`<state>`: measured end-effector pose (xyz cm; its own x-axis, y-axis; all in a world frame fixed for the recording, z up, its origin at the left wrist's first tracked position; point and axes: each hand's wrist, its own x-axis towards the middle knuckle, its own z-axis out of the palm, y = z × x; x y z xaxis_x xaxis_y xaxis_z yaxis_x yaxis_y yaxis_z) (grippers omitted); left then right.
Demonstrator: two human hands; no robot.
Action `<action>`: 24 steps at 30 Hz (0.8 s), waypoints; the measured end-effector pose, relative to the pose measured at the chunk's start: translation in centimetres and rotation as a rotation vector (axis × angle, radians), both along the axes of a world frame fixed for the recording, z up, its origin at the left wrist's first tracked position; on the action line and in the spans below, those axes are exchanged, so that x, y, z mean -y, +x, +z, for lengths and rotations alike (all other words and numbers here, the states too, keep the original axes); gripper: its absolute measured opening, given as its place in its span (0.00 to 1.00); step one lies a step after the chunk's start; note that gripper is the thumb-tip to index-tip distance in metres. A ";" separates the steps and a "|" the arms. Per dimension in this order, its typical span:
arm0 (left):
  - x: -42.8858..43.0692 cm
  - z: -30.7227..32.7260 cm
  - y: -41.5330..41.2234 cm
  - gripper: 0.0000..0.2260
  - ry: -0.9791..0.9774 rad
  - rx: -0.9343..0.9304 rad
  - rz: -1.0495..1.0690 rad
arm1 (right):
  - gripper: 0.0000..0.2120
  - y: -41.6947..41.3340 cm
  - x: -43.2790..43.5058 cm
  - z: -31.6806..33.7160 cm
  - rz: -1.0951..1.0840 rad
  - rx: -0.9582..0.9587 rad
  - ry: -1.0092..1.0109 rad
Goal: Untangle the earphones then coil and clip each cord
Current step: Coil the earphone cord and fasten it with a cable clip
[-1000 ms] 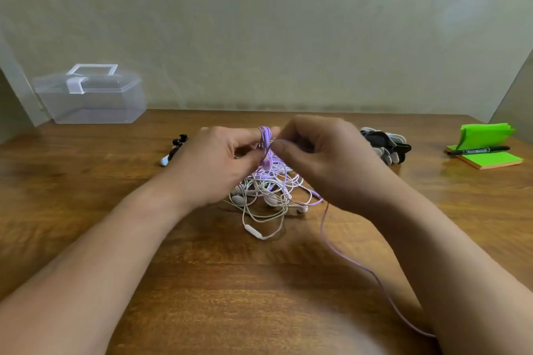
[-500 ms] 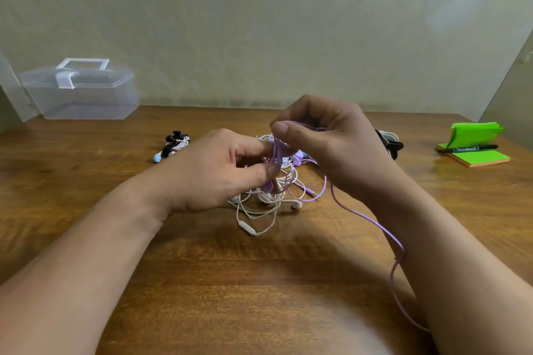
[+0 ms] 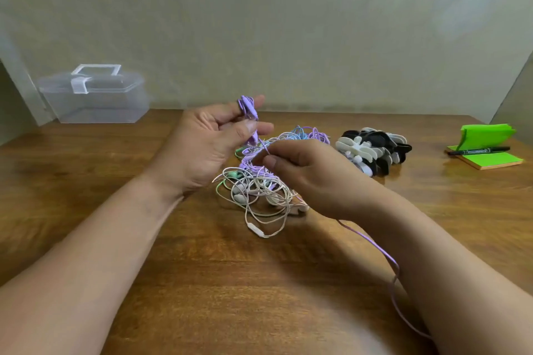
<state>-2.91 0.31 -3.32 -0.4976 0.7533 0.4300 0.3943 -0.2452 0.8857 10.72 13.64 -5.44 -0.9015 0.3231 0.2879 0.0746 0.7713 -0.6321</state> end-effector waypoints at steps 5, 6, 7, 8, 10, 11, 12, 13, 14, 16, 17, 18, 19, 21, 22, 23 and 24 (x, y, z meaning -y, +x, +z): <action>-0.2 -1.3 -1.5 0.16 -0.155 -0.253 0.041 | 0.11 1.0 -0.2 1.3 -0.081 -0.155 0.083; 0.0 -1.2 -1.3 0.16 -0.197 -0.315 0.037 | 0.10 1.3 -0.4 1.6 -0.085 -0.178 0.079; 0.2 -1.1 -1.2 0.15 -0.234 -0.364 0.020 | 0.10 1.6 -0.7 1.9 -0.078 -0.201 0.067; 0.4 -1.0 -1.1 0.13 -0.269 -0.402 -0.009 | 0.09 1.8 -1.0 2.2 -0.065 -0.221 0.052; 0.9 -0.4 -0.8 0.11 -0.344 -0.419 -0.123 | 0.10 2.1 -1.3 2.5 -0.029 -0.263 0.000; 1.1 -0.2 -0.7 0.10 -0.375 -0.382 -0.198 | 0.10 2.3 -1.5 2.6 -0.003 -0.289 -0.051; 1.3 0.0 -0.5 0.09 -0.392 -0.344 -0.290 | 0.11 2.3 -1.6 2.7 0.021 -0.318 -0.123; 1.7 0.2 -0.5 0.09 -0.385 -0.295 -0.380 | 0.11 2.3 -1.8 2.6 0.042 -0.339 -0.207; 1.8 0.4 -0.4 0.09 -0.358 -0.231 -0.457 | 0.11 2.2 -1.8 2.5 0.057 -0.350 -0.298; 1.7 0.4 -0.1 0.12 -0.269 -0.035 -0.502 | 0.10 1.7 -1.8 1.9 0.074 -0.351 -0.458; 1.5 0.4 0.2 0.14 -0.215 0.072 -0.477 | 0.10 1.3 -1.8 1.5 0.078 -0.344 -0.492; 1.3 0.2 0.3 0.15 -0.154 0.153 -0.434 | 0.11 1.0 -1.7 1.1 0.076 -0.330 -0.489; 0.9 0.1 0.3 0.16 -0.090 0.210 -0.385 | 0.11 0.7 -1.7 0.6 0.069 -0.306 -0.458; 0.4 0.3 0.7 0.16 0.012 0.302 -0.280 | 0.11 0.3 -1.2 0.0 0.061 -0.232 -0.387; 0.2 0.5 1.1 0.17 0.034 0.336 -0.239 | 0.10 0.3 -0.9 -0.2 0.065 -0.200 -0.350; 0.4 0.7 1.4 0.17 0.047 0.341 -0.202 | 0.10 0.1 -0.5 -0.2 0.069 -0.177 -0.299; 0.4 0.8 1.7 0.17 0.043 0.308 -0.167 | 0.11 0.1 -0.3 -0.2 0.062 -0.152 -0.240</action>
